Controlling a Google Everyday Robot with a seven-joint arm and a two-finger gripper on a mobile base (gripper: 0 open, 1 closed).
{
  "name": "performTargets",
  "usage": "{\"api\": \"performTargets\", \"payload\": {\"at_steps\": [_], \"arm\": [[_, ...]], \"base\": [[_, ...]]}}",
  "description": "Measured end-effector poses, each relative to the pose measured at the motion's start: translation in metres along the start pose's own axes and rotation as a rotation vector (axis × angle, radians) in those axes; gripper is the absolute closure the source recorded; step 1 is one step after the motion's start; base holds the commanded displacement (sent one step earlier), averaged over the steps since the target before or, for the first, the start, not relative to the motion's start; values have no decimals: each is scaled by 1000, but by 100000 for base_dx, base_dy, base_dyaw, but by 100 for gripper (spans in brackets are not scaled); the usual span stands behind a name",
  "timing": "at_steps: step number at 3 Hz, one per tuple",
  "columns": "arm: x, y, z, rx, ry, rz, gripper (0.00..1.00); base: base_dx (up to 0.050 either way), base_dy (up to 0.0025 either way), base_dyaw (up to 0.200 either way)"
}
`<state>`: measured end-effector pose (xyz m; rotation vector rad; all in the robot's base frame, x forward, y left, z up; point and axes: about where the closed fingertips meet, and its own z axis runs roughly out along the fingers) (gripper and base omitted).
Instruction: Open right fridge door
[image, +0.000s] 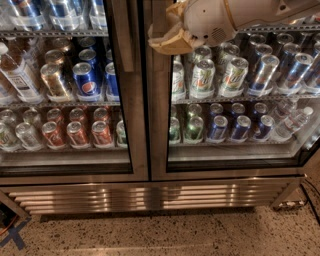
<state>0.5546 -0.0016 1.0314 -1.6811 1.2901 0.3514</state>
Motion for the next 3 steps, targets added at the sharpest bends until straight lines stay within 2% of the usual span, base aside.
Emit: {"api": "performTargets", "payload": {"at_steps": [3], "arm": [[0, 3, 2, 15, 4, -16, 100]], "base": [[0, 0, 0]]}}
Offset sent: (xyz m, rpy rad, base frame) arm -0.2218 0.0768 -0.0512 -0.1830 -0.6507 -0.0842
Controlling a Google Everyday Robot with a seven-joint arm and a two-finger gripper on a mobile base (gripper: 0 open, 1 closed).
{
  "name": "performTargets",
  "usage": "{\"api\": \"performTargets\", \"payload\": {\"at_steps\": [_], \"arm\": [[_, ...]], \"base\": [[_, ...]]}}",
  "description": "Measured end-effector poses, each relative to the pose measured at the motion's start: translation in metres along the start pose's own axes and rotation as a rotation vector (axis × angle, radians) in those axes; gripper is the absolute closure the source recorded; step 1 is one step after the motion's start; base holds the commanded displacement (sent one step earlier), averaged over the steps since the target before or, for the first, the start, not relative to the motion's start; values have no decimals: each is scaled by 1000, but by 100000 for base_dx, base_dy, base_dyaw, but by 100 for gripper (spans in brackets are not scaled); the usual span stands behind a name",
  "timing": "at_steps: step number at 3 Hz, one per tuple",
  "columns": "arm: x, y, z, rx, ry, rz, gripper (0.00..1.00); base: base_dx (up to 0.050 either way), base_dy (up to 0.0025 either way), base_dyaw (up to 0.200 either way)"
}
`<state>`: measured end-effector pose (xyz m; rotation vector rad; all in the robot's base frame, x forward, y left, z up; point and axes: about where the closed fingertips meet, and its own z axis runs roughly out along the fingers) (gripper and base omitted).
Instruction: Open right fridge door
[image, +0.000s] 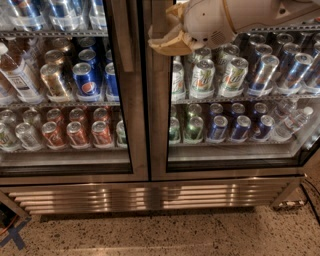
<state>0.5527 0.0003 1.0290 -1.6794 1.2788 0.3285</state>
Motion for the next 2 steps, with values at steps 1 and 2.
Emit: {"api": "performTargets", "payload": {"at_steps": [1, 2], "arm": [[-1, 0, 1, 4, -5, 0, 100], [-1, 0, 1, 5, -9, 1, 100]], "base": [[0, 0, 0], [0, 0, 0]]}}
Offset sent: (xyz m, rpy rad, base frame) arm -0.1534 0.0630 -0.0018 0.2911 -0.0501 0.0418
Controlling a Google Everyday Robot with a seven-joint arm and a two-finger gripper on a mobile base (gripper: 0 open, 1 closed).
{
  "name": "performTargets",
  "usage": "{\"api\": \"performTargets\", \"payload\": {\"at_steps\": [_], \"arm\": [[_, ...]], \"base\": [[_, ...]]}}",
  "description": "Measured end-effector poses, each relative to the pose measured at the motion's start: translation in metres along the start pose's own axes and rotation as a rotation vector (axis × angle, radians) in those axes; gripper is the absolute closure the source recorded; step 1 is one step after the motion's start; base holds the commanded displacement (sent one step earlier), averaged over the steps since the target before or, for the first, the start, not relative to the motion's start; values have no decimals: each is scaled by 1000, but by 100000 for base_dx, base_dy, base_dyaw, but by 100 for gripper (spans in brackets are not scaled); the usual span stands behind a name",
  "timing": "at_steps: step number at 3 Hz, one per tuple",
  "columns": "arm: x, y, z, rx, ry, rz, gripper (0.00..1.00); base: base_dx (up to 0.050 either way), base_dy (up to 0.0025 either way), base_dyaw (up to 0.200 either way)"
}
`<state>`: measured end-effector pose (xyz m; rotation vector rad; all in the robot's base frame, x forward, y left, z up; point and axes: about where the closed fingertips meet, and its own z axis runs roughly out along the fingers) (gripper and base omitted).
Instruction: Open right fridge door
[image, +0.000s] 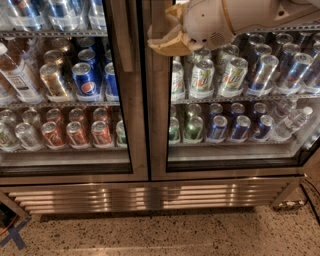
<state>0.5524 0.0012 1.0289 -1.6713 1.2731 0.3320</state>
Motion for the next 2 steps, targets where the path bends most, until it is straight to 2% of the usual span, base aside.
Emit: {"api": "performTargets", "payload": {"at_steps": [2], "arm": [[0, 0, 0, -4, -9, -1, 100]], "base": [[0, 0, 0]]}}
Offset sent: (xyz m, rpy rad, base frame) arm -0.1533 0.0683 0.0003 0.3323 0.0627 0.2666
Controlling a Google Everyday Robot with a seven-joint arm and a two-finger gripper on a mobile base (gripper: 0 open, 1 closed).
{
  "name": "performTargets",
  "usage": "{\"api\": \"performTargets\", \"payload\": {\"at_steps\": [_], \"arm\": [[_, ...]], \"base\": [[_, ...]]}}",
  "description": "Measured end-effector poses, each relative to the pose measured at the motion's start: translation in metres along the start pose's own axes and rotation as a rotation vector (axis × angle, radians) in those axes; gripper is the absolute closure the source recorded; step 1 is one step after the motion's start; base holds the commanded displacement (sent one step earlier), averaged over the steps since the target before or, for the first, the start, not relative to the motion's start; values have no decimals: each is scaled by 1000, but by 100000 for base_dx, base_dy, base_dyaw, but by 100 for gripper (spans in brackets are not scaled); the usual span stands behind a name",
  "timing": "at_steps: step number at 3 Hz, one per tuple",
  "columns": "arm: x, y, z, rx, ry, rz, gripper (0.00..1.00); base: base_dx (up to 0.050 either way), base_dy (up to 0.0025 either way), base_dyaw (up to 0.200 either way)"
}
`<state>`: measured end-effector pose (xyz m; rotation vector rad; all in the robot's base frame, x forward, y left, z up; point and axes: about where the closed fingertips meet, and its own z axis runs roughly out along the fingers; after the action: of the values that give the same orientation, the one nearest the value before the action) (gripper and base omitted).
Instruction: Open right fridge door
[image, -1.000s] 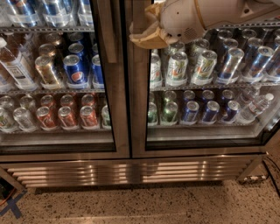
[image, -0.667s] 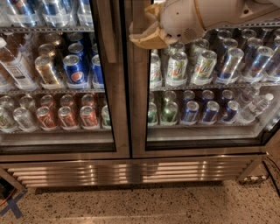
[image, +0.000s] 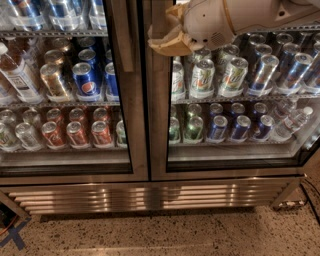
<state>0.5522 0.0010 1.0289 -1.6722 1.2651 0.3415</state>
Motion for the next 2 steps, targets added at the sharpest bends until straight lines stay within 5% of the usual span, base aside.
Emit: {"api": "performTargets", "payload": {"at_steps": [2], "arm": [[0, 0, 0, -16, -3, -11, 100]], "base": [[0, 0, 0]]}}
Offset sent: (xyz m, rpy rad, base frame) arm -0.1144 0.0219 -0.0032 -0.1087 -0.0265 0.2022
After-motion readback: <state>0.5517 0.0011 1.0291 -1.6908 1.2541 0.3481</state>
